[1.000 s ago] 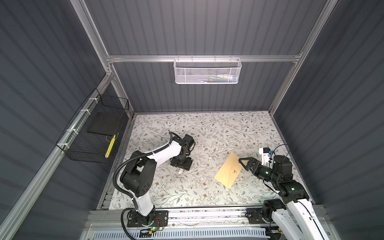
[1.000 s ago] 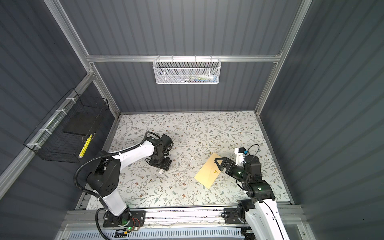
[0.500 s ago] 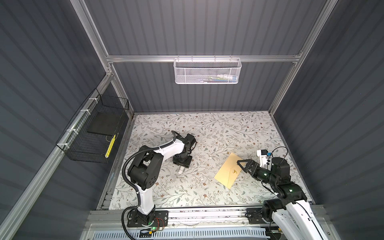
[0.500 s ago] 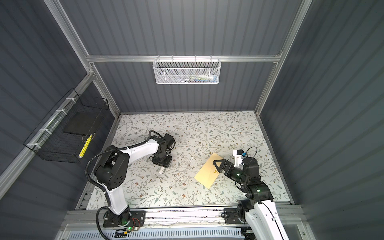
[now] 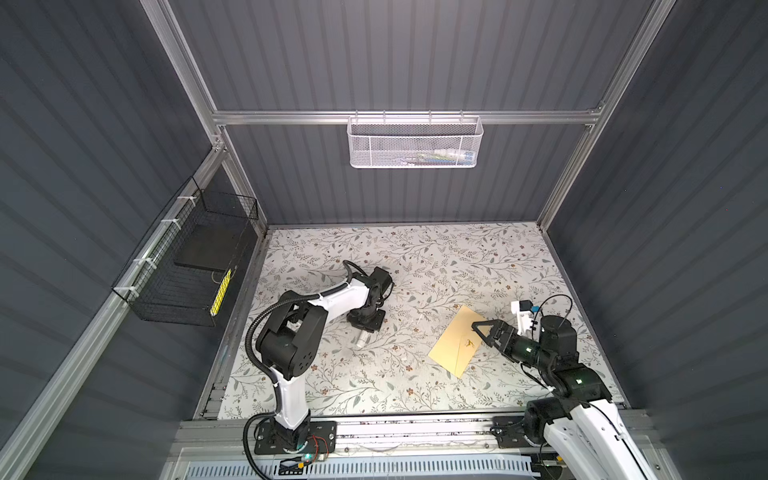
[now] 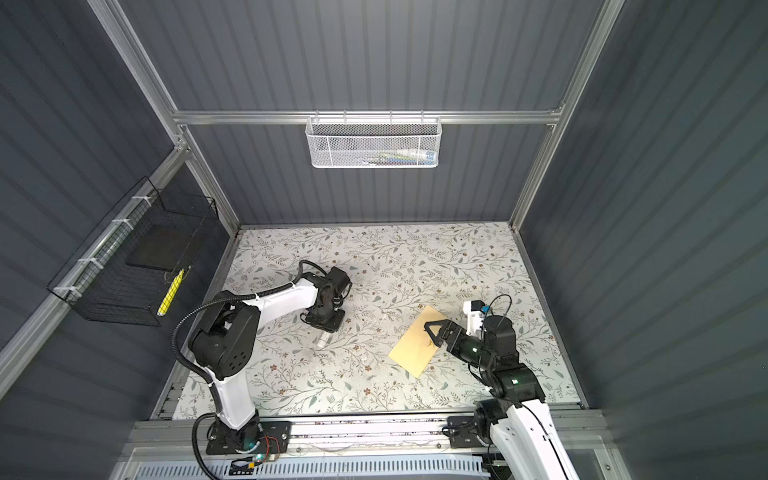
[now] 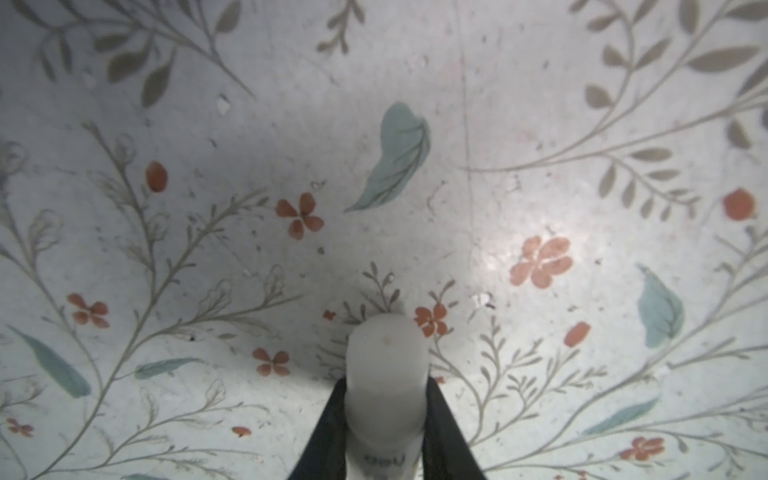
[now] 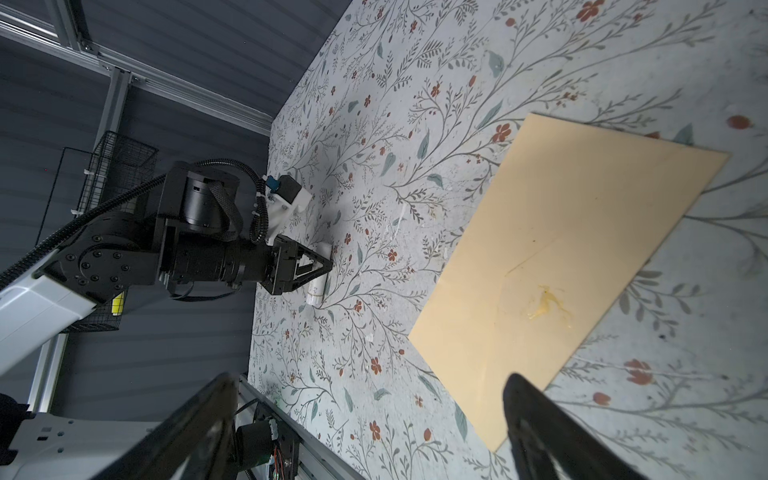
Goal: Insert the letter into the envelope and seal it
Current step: 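Move the left gripper to the white glue stick and grasp it, then lift the glue stick upright with the left gripper while right gripper approaches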
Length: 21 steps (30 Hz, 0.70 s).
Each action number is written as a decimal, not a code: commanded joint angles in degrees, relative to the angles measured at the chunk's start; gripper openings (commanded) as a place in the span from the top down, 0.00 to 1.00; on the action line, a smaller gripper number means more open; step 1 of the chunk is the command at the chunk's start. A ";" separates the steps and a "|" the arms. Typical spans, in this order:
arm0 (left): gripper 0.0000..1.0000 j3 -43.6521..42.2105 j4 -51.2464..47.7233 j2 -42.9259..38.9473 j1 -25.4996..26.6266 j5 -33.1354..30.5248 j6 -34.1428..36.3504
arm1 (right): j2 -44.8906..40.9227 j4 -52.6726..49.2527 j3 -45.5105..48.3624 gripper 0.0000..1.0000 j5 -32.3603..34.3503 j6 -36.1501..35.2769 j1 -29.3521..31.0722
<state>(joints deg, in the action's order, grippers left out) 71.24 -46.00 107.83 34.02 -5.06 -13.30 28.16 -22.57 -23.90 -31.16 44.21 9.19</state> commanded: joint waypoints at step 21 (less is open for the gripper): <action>0.98 -7.60 17.88 -14.84 -1.77 20.60 -11.57 | -1.28 7.63 2.46 0.01 -0.57 3.56 5.05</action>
<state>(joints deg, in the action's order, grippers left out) 64.05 -33.78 95.98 32.53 9.41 -20.51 26.96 -18.17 -22.13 -31.35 46.57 13.30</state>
